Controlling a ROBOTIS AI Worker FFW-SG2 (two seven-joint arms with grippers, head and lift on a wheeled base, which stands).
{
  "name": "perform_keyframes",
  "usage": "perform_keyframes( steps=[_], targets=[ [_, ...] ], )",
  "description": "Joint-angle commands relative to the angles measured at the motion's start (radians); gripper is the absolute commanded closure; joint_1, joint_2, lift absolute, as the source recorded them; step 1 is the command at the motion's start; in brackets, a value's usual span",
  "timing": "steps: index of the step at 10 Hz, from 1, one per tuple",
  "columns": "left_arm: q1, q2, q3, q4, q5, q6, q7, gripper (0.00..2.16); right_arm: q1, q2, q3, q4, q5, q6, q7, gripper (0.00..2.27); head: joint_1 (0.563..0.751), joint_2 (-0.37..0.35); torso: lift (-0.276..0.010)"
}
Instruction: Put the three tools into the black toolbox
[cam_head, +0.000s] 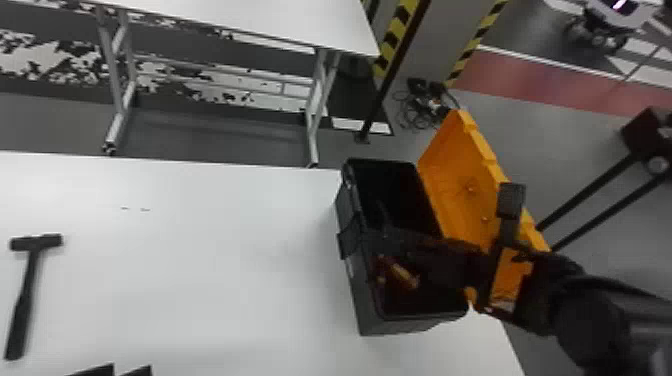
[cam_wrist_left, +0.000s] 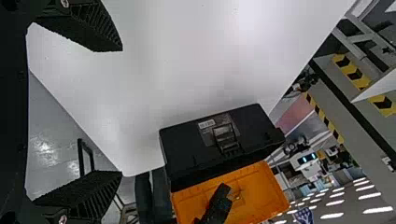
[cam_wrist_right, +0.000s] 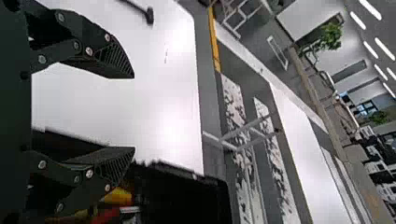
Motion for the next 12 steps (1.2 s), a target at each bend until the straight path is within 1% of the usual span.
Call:
perform_keyframes(
  steps=[1, 2, 3, 4, 5, 7, 8, 9, 10, 11, 12],
  targets=[
    [0.005, -0.004, 0.018, -0.015, -0.001, -0.005, 0.011, 0.06, 0.018, 0.082, 0.062, -0.019, -0.064, 0.049, 0.002, 0.07, 0.695, -0.274, -0.051],
    [0.018, -0.002, 0.027, -0.033, -0.008, -0.011, 0.037, 0.06, 0.038, 0.118, 0.120, -0.018, -0.066, 0.049, 0.004, 0.07, 0.695, -0.236, -0.051],
    [0.024, -0.004, 0.042, -0.035, -0.009, -0.020, 0.048, 0.06, 0.056, 0.154, 0.163, -0.015, -0.067, 0.049, 0.015, 0.07, 0.695, -0.142, -0.051],
    [0.028, -0.002, 0.055, -0.033, -0.017, -0.023, 0.067, 0.06, 0.073, 0.169, 0.195, -0.015, -0.075, 0.049, 0.016, 0.07, 0.695, -0.041, -0.051],
    [0.031, -0.002, 0.061, -0.030, -0.021, -0.023, 0.077, 0.06, 0.081, 0.186, 0.203, -0.012, -0.094, 0.049, 0.018, 0.07, 0.695, 0.039, -0.051],
    [0.036, -0.002, 0.068, -0.027, -0.035, -0.020, 0.102, 0.06, 0.088, 0.200, 0.210, -0.001, -0.150, 0.092, 0.030, 0.07, 0.695, 0.118, -0.051],
    [0.037, -0.002, 0.070, -0.025, -0.046, -0.020, 0.122, 0.06, 0.093, 0.206, 0.215, 0.000, -0.163, 0.099, 0.033, 0.07, 0.695, 0.153, -0.051],
    [0.037, 0.000, 0.076, -0.030, -0.054, 0.004, 0.148, 0.06, 0.094, 0.209, 0.220, 0.000, -0.167, 0.111, 0.039, 0.07, 0.695, 0.193, -0.051],
    [0.037, 0.000, 0.091, -0.050, -0.054, 0.050, 0.168, 0.06, 0.094, 0.209, 0.223, 0.000, -0.167, 0.114, 0.041, 0.07, 0.695, 0.209, -0.051],
    [0.031, 0.000, 0.098, -0.079, -0.054, 0.115, 0.209, 0.06, 0.094, 0.209, 0.226, 0.002, -0.166, 0.114, 0.042, 0.07, 0.695, 0.243, -0.051],
    [0.018, 0.003, 0.099, -0.102, -0.086, 0.164, 0.238, 0.06, 0.094, 0.209, 0.227, 0.008, -0.166, 0.114, 0.047, 0.07, 0.695, 0.274, -0.051]
  ],
)
